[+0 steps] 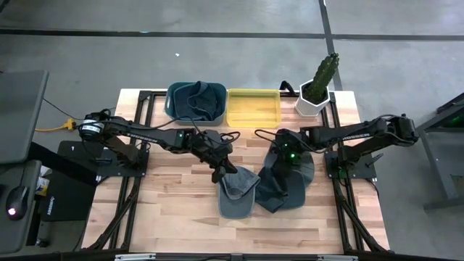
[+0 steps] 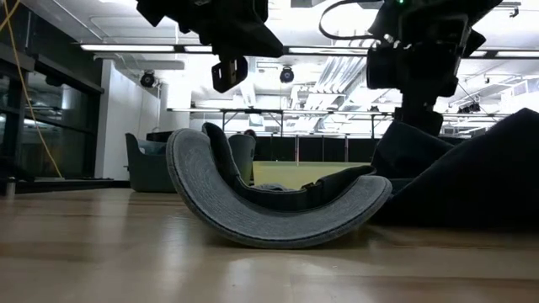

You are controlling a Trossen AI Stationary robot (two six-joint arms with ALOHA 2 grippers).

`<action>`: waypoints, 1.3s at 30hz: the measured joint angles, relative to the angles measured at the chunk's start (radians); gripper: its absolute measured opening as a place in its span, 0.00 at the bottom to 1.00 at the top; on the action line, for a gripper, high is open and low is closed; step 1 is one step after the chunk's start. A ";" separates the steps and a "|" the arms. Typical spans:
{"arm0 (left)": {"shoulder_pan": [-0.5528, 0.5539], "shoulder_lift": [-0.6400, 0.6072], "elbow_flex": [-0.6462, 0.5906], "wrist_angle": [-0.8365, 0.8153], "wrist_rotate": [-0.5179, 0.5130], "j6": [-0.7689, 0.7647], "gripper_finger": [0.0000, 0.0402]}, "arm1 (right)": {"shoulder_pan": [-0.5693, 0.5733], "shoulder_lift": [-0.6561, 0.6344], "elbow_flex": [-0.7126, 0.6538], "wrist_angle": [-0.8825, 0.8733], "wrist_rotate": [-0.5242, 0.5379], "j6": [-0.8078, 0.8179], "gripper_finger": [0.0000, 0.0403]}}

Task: Pick & Place hat
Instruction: Put the blue cap into the blue bin

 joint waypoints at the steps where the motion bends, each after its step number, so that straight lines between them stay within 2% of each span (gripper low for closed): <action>1: 0.000 0.000 0.000 0.000 0.000 0.000 0.00 | 0.000 0.000 0.000 0.001 0.017 0.007 0.58; 5: 0.000 0.000 0.000 0.000 0.000 -0.003 0.00 | 0.000 0.000 0.000 0.009 0.063 0.044 0.58; 12: 0.000 0.000 0.000 0.000 0.000 -0.003 0.00 | 0.007 0.005 0.000 0.028 0.078 0.117 0.58; 23: 0.000 0.000 0.000 -0.001 0.001 -0.003 0.00 | 0.074 0.124 0.000 0.037 0.078 0.186 0.58; 31: 0.000 0.000 0.000 -0.002 0.005 -0.006 0.00 | 0.084 0.151 0.000 0.041 0.073 0.198 0.57; 35: 0.000 0.000 0.000 -0.003 0.005 -0.006 0.00 | 0.084 0.151 0.000 0.040 0.069 0.198 0.49; 39: 0.000 0.000 0.000 -0.003 0.005 -0.006 0.00 | 0.084 0.151 0.000 0.040 0.049 0.198 0.34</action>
